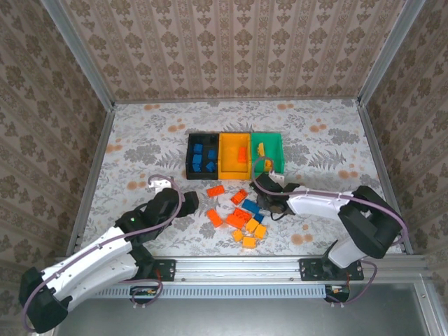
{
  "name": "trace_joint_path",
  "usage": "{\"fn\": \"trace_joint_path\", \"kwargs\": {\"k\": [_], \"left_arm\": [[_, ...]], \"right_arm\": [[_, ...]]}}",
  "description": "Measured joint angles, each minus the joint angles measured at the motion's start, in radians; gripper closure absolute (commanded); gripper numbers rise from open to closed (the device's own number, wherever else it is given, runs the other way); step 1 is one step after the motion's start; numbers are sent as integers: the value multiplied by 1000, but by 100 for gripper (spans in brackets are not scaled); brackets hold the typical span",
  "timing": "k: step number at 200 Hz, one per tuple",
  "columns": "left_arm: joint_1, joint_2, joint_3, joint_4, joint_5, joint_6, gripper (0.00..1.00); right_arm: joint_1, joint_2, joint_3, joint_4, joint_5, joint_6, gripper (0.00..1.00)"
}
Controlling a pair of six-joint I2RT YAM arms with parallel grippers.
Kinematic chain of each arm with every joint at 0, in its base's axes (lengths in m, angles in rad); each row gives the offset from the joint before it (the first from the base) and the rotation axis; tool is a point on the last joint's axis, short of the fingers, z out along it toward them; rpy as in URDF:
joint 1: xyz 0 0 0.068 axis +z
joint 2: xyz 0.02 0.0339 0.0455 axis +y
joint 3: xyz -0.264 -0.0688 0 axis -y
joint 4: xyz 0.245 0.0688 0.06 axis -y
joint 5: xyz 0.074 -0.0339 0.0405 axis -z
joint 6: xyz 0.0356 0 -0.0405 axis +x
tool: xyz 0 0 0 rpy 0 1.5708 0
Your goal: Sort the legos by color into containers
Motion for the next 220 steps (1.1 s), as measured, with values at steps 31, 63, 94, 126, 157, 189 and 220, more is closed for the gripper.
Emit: {"fn": "trace_joint_path", "kwargs": {"k": [31, 63, 94, 126, 157, 189, 220], "left_arm": [[20, -1, -12, -2, 23, 0, 0], [35, -11, -15, -5, 39, 0, 0], [43, -19, -32, -8, 65, -1, 0], [43, -19, -42, -21, 84, -2, 0], [43, -19, -48, -23, 102, -13, 0], [43, -19, -55, -25, 118, -19, 0], [43, -19, -65, -24, 129, -27, 0]], "right_arm": [[-4, -100, -1, -35, -19, -66, 66], [17, -106, 131, -48, -82, -161, 67], [62, 43, 375, -23, -135, -240, 67], [75, 240, 620, -7, -167, -297, 67], [74, 425, 829, -3, -161, -332, 67], [70, 581, 991, -9, -139, -350, 62], [58, 671, 1087, -8, -133, -359, 46]]}}
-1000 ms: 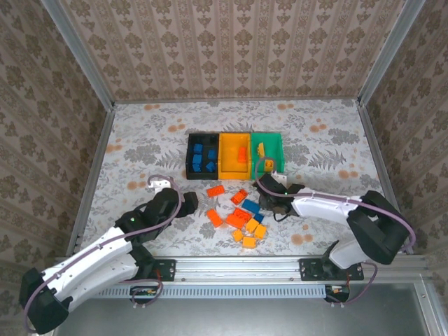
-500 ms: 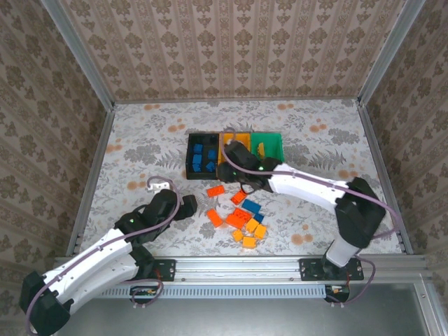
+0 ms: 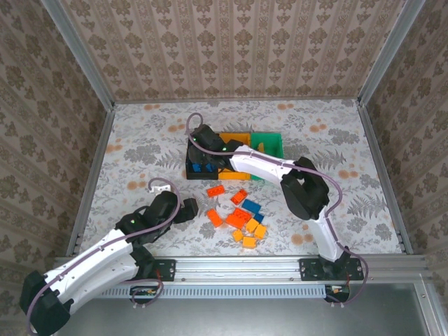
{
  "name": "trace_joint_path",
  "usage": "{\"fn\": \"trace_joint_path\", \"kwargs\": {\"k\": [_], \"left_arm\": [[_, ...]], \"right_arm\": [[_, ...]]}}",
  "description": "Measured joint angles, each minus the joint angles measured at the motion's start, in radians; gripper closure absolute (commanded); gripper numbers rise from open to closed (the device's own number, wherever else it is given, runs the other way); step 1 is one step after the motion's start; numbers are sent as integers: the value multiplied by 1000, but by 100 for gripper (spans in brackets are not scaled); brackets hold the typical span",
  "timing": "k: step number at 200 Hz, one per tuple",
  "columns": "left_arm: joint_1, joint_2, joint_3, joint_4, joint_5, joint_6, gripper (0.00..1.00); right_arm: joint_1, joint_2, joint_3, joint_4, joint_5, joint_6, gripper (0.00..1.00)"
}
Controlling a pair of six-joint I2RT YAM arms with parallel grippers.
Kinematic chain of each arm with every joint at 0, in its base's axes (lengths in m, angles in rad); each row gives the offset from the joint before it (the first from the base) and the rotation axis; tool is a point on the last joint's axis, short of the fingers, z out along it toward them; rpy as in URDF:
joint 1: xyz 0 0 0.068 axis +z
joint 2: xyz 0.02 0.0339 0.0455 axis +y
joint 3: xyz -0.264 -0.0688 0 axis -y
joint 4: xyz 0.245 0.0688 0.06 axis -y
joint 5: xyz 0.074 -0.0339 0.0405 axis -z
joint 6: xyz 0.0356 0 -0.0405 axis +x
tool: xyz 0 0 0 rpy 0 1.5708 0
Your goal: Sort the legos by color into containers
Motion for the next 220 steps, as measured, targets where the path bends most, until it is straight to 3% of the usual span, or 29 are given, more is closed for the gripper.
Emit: {"fn": "trace_joint_path", "kwargs": {"k": [26, 58, 104, 167, 220], "left_arm": [[0, 0, -2, 2, 14, -3, 0], [0, 8, -2, 16, 42, -3, 0], [-4, 189, 46, 78, 123, 22, 3], [-94, 516, 182, 196, 227, 39, 10], [-95, 631, 265, 167, 241, 84, 12]], "right_arm": [[-6, 10, 21, 1, 11, -12, 33], [-10, -23, -6, 27, 24, -16, 28], [-10, -296, -301, 113, 42, 4, 25], [-23, -625, -677, 164, 62, 46, 24], [-52, -858, -895, 161, 92, 73, 24]]}}
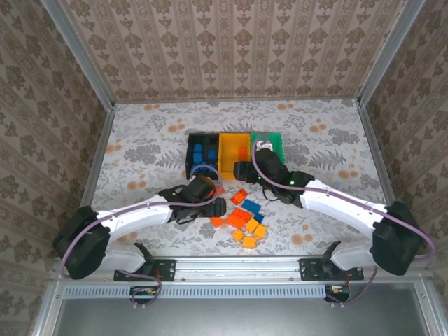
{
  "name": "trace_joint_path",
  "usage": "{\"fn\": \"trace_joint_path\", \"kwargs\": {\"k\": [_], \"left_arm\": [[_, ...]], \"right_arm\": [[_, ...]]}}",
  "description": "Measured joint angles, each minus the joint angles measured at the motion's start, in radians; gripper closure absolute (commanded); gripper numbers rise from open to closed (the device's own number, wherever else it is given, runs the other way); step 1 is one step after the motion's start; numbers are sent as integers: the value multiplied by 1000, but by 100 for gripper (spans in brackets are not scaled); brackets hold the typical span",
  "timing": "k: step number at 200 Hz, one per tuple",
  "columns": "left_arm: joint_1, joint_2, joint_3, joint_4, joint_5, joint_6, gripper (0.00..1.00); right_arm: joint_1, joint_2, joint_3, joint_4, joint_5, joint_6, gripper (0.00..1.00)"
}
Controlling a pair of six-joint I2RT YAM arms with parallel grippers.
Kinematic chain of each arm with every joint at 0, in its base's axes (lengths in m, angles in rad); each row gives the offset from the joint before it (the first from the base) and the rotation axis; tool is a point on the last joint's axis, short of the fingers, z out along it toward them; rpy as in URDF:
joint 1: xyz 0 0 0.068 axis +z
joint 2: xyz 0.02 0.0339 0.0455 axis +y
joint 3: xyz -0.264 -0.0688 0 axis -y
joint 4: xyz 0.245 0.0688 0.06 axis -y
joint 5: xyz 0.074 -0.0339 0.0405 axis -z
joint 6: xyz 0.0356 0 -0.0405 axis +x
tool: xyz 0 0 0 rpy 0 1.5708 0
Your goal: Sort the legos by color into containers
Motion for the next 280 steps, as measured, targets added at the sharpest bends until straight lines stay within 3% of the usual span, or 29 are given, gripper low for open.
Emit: {"fn": "trace_joint_path", "kwargs": {"k": [55, 101, 169, 193, 229, 263, 280], "left_arm": [[-2, 124, 27, -1, 77, -3, 18], [-26, 185, 92, 18, 136, 3, 36], [-55, 232, 154, -100, 65, 42, 35], [-89, 229, 153, -157, 30, 51, 30], [-104, 171, 122, -237, -24, 58, 34], [-103, 114, 101, -288, -57, 69, 24], [-103, 108, 101, -274, -55, 79, 24]], "right_arm": [[-35, -142, -124, -5, 28, 21, 23], [-64, -207, -160, -7, 31, 26, 22], [-82, -253, -200, -11, 30, 28, 22], [-89, -254, -204, -13, 30, 29, 22], [-93, -264, -212, -14, 30, 33, 22], [-95, -271, -212, -14, 29, 36, 22], [-96, -275, -212, -14, 29, 42, 21]]}}
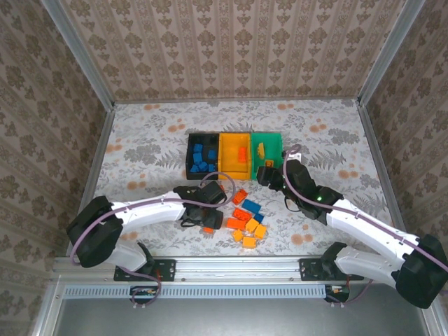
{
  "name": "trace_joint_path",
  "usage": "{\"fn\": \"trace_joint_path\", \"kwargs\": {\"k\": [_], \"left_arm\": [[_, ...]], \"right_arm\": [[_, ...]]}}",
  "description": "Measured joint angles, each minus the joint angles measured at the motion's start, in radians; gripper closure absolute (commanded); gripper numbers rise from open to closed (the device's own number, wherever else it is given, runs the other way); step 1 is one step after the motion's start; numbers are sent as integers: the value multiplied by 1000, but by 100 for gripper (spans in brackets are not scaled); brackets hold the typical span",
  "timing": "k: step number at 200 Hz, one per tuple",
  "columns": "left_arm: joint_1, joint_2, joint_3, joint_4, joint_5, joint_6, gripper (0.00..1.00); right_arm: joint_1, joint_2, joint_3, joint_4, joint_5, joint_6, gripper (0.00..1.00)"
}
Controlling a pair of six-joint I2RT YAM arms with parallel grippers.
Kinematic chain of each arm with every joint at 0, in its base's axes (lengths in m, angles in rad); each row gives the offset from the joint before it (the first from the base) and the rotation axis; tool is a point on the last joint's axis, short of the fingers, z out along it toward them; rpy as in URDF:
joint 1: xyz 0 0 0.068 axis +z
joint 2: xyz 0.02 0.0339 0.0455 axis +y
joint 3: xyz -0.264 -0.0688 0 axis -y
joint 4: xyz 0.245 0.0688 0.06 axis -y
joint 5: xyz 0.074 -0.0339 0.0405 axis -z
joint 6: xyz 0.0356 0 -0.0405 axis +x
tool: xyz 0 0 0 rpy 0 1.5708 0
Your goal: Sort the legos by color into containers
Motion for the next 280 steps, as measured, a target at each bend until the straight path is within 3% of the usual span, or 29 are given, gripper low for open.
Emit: {"fn": "trace_joint_path", "kwargs": {"k": [85, 110, 144, 185, 259, 280], "left_arm": [[2, 112, 29, 18, -3, 25, 59], [2, 106, 29, 14, -3, 30, 64], [26, 84, 103, 14, 41, 40, 65], [125, 106, 378, 43, 31, 112, 64], [252, 541, 863, 107, -55, 199, 63], [257, 643, 936, 93, -62, 204, 55]], "right_arm": [[-20, -61, -4, -16, 1, 6, 21], [-25, -68, -5, -16, 0, 10, 21], [-26, -68, -14, -19, 1, 13, 21], [-34, -87, -48, -27, 13, 31, 21], [-42, -114, -74, -76, 24, 39, 21], [-43, -128, -75, -89, 23, 38, 21]]}}
